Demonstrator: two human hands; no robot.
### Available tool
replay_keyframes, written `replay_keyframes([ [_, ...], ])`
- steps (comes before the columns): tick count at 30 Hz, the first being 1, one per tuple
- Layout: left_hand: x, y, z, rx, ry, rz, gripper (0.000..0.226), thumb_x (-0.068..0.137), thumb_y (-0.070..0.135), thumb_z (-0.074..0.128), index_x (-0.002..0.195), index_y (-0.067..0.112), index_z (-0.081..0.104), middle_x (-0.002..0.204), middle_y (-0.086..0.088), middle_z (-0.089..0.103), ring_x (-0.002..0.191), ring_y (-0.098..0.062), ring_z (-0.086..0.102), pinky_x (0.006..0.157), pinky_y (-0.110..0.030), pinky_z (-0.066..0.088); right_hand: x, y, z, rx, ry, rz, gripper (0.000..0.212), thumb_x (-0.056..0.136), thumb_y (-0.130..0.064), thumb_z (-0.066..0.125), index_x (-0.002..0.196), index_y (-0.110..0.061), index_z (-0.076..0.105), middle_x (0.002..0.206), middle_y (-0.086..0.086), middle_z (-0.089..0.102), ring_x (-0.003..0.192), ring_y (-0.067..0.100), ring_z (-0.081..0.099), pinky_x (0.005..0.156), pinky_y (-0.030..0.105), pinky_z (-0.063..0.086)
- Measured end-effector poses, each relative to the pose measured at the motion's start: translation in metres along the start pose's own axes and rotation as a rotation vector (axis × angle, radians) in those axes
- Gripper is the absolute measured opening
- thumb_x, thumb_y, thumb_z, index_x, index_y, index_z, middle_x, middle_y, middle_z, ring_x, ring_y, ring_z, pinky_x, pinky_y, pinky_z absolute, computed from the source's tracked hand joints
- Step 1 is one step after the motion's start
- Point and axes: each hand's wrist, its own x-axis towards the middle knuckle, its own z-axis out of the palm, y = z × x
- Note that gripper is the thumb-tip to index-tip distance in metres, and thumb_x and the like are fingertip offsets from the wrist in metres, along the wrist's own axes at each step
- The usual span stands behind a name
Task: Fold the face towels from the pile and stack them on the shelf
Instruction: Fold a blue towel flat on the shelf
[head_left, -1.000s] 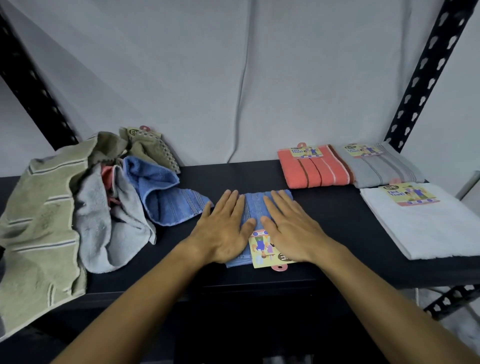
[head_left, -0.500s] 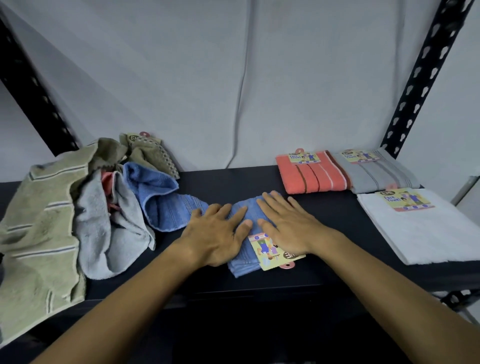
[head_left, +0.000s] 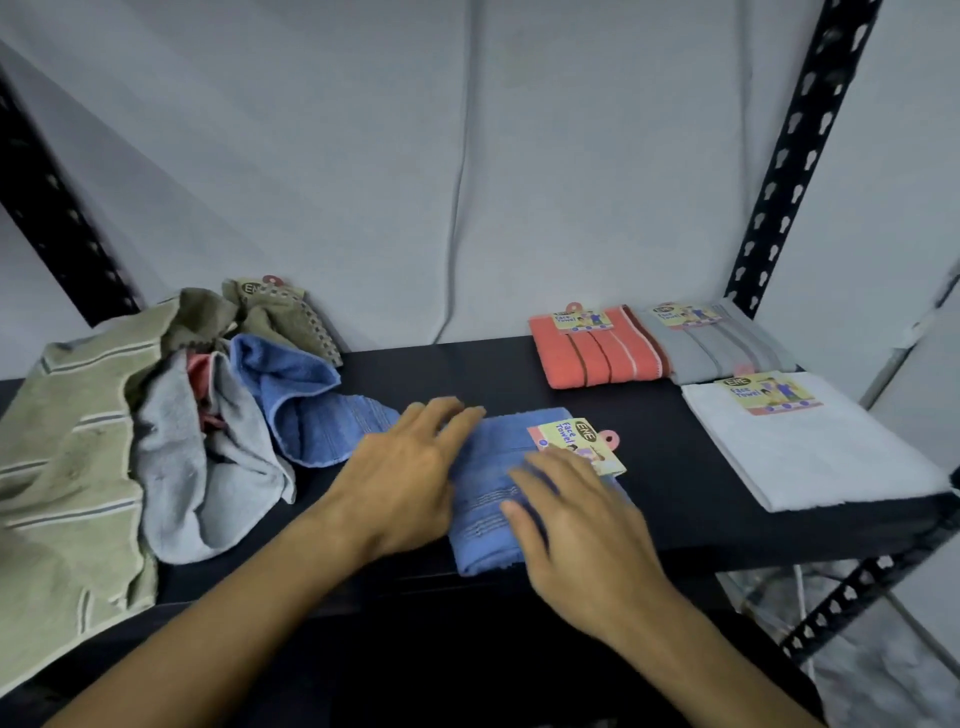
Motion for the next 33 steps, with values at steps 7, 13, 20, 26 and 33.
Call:
replay_keyframes([
  [7, 0.018, -0.019, 0.016, 0.097, -0.4, 0.193, 0.08, 0.096, 0.028, 0.042, 0.155, 0.036, -0.011, 0.164, 0.01, -0.013, 0.151, -0.012, 0.001, 0.121, -0.036, 0.016, 0.0, 0.002, 0.002, -0.026, -0.329, -0.022, 0.096, 0.069, -0.059, -0.028, 0.153, -0.016, -0.007, 0.159, 0.002, -0.021, 0.138, 0.008, -0.033, 0.109, 0.026, -0.027],
  [13, -0.005, -0.003, 0.015, 0.14, -0.265, 0.25, 0.076, 0.088, 0.064, 0.021, 0.157, 0.031, 0.014, 0.153, -0.003, 0.03, 0.132, -0.021, 0.036, 0.107, -0.04, 0.04, 0.014, 0.073, -0.032, -0.114, -0.569, -0.316, 0.075, 0.084, -0.058, -0.008, 0.154, -0.031, 0.002, 0.155, -0.011, -0.027, 0.133, -0.001, -0.04, 0.111, 0.022, -0.024],
  [20, -0.002, 0.04, 0.027, -0.046, -0.058, 0.187, 0.09, 0.083, 0.08, 0.036, 0.156, 0.029, 0.02, 0.151, 0.007, 0.024, 0.136, -0.012, 0.03, 0.113, -0.033, 0.029, 0.022, 0.107, -0.07, -0.042, -0.558, -0.229, 0.047, 0.104, -0.033, 0.033, 0.151, -0.032, 0.027, 0.16, -0.012, -0.006, 0.138, -0.004, -0.026, 0.114, 0.016, -0.014],
  [26, 0.008, 0.049, 0.037, 0.0, -0.285, 0.137, 0.102, 0.085, 0.085, 0.02, 0.151, 0.023, -0.026, 0.154, 0.01, -0.036, 0.137, 0.001, -0.039, 0.121, -0.036, -0.015, -0.014, 0.078, -0.053, -0.072, -0.493, -0.116, 0.086, 0.083, -0.073, 0.007, 0.151, -0.025, -0.012, 0.15, -0.014, -0.029, 0.137, -0.002, -0.032, 0.107, 0.015, -0.022],
  [33, 0.03, 0.075, 0.048, -0.037, -0.312, 0.067, 0.099, 0.083, 0.081, 0.003, 0.152, 0.015, -0.024, 0.158, 0.001, -0.032, 0.141, -0.007, -0.036, 0.121, -0.033, -0.015, -0.006, 0.118, -0.045, -0.324, -0.463, -0.118, 0.072, 0.099, -0.062, 0.014, 0.143, -0.014, 0.045, 0.149, 0.005, 0.042, 0.138, 0.014, 0.038, 0.115, 0.028, 0.024],
])
